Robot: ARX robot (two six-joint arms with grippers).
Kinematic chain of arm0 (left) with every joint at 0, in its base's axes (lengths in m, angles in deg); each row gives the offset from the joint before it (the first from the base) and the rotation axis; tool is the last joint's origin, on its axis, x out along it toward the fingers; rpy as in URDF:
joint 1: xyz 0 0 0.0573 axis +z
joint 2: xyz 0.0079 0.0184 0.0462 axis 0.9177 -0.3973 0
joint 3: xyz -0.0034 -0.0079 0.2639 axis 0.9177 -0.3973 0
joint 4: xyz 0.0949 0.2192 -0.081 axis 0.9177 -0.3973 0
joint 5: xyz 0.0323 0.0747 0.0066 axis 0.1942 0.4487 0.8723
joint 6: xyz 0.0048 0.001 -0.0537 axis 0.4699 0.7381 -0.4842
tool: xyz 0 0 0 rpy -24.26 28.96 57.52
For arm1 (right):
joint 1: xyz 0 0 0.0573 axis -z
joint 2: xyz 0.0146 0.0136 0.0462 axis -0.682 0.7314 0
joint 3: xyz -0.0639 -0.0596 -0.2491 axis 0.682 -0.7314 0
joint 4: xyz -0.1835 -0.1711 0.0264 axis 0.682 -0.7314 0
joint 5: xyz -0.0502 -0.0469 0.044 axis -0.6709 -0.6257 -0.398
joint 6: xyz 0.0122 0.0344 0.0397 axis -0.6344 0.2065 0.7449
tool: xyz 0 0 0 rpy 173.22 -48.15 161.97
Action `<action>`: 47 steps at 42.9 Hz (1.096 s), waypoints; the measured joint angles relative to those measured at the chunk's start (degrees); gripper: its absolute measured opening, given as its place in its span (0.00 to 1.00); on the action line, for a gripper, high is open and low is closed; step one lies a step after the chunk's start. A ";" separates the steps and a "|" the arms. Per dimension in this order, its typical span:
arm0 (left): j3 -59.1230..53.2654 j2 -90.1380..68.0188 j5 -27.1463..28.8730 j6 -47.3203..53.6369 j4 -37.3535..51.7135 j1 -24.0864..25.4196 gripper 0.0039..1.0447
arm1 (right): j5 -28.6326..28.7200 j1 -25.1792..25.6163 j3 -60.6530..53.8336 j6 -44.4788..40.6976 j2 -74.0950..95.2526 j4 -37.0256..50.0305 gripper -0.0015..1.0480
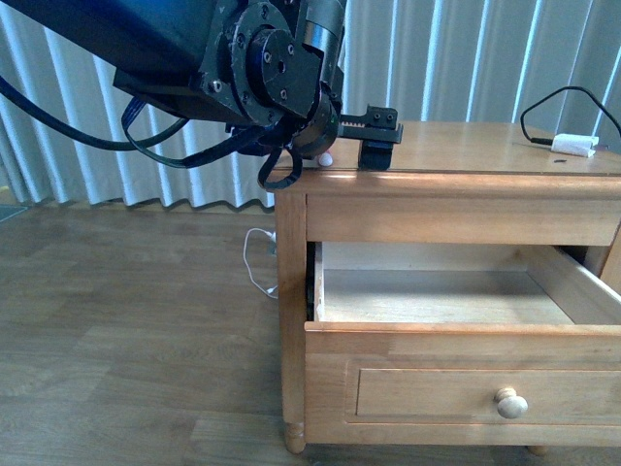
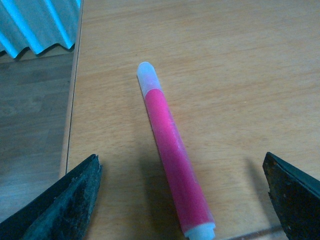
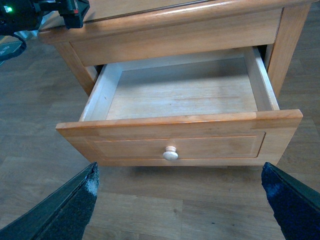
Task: Place pink marker in drawer with both arms
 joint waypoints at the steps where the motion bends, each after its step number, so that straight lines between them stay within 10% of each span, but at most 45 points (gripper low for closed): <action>1: 0.74 -0.50 0.13 0.02 -0.44 0.02 0.94 | 0.00 0.00 0.00 0.00 0.00 0.00 0.91; 21: 12.94 -6.82 0.83 1.33 -10.69 0.70 0.93 | 0.00 0.00 0.00 -0.02 0.00 0.00 0.91; 39: 11.43 -6.45 1.29 3.48 -9.68 0.66 0.16 | 0.00 0.00 0.00 0.00 0.00 0.00 0.91; 47: 1.97 -1.22 -2.27 5.95 -2.69 1.27 0.14 | 0.00 0.00 0.00 0.00 0.00 0.00 0.91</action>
